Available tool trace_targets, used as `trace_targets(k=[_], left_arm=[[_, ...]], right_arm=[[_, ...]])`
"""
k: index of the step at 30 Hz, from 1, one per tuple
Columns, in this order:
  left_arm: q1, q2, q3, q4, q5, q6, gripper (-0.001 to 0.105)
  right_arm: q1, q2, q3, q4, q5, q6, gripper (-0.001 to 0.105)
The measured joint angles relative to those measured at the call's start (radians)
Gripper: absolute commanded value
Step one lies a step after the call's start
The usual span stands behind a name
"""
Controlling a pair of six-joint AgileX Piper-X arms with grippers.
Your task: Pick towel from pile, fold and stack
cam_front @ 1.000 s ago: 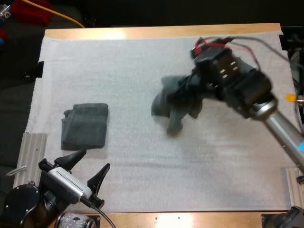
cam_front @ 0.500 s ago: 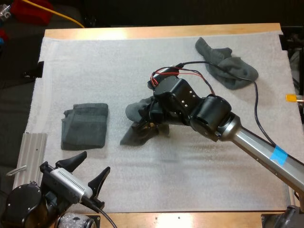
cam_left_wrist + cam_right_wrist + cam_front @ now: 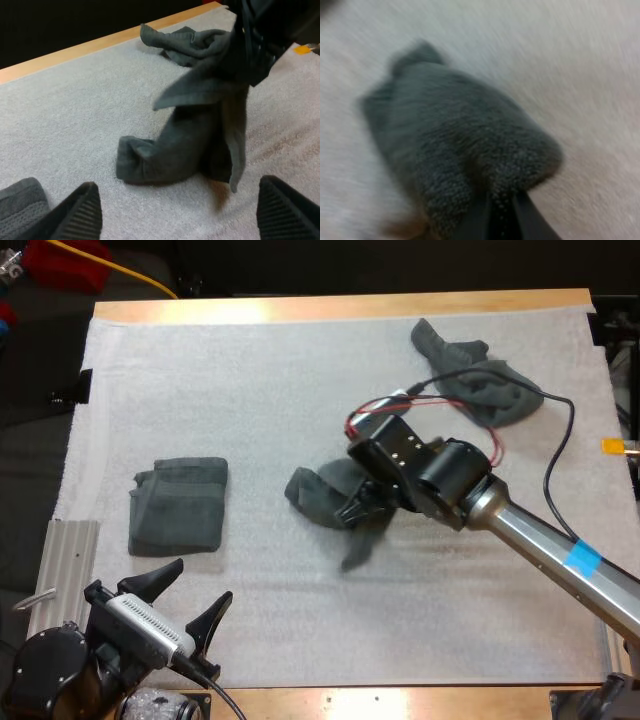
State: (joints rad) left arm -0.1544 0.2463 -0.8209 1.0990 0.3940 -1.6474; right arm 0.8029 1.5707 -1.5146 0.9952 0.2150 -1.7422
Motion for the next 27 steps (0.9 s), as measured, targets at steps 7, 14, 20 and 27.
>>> trace_targets(k=[7,14,20,27], left_arm=[[0.000,0.000,0.000,0.000,0.000,0.000,0.062],[0.000,0.000,0.000,-0.001,0.000,0.000,0.062],[0.000,0.000,0.000,-0.046,0.000,0.000,0.062],[0.000,0.000,0.000,-0.066,0.000,0.000,0.062]], right_arm=[[-0.117,0.000,0.056,-0.086,0.025,0.000,0.001],[-0.248,0.000,0.056,-0.172,0.043,0.003,0.001],[-0.368,0.000,0.056,-0.178,0.044,0.042,0.006],[-0.391,0.000,0.056,-0.178,0.046,0.060,0.070]])
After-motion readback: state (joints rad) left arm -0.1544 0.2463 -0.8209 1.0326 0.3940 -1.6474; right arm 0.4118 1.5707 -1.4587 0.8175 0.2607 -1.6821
